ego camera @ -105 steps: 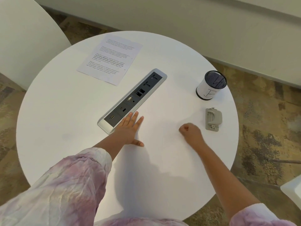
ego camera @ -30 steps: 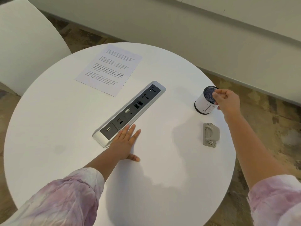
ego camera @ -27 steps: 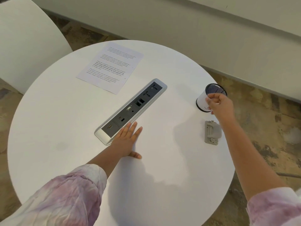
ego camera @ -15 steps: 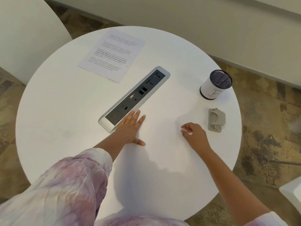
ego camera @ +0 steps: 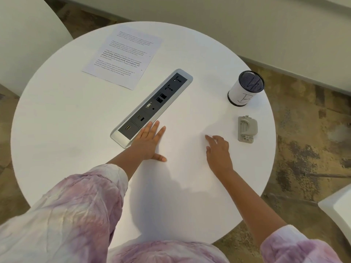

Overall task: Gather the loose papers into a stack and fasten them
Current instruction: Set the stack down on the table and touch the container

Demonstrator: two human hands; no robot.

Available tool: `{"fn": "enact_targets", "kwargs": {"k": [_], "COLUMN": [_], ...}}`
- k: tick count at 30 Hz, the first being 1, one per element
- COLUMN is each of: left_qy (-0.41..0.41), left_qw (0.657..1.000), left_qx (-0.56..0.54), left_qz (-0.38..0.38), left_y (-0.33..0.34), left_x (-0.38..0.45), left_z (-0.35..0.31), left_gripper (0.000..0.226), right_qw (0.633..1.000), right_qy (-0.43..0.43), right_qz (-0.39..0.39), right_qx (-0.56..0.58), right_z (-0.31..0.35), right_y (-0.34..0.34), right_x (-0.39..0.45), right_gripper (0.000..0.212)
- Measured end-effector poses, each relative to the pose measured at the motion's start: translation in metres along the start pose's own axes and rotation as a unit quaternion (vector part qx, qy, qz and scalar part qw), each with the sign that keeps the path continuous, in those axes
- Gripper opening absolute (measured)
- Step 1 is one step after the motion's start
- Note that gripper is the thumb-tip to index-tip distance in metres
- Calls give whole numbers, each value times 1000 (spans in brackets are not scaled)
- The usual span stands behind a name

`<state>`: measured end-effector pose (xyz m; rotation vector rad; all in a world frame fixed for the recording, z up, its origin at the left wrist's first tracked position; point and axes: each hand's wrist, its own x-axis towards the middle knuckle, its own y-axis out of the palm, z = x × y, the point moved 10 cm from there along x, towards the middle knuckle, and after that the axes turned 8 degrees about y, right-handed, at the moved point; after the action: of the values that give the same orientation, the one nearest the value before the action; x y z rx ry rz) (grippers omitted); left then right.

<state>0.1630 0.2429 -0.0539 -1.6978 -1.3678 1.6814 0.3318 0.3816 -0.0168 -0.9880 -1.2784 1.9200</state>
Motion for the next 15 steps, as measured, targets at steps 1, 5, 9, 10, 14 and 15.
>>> {"fn": "enact_targets", "kwargs": {"k": [1,5,9,10,14,15], "left_qy": [0,3,5,5,4,4], "left_qw": [1000,1000,1000,1000,1000,1000], "left_qx": [-2,-4,-1,0,6,6], "left_qz": [0,-1,-5,-5,-9,-11], "left_y": [0,0,-1,-1,0,1], "left_x": [0,0,-1,-1,0,0], "left_z": [0,-1,-1,0,0,0], "left_gripper": [117,116,116,116,116,116], "right_qw": [1000,997,999,1000,977,964], "right_qy": [-6,-23,-17,-6,58,87], "right_qz": [3,10,3,0,-13,-11], "right_qx": [-18,-75,-43,-4,207,249], "right_z": [3,14,8,4,-20,-28], "right_y": [1,4,4,2,-13,-15], "right_x": [3,9,12,15,26,28], "right_gripper": [48,64,62,58,33,28]}}
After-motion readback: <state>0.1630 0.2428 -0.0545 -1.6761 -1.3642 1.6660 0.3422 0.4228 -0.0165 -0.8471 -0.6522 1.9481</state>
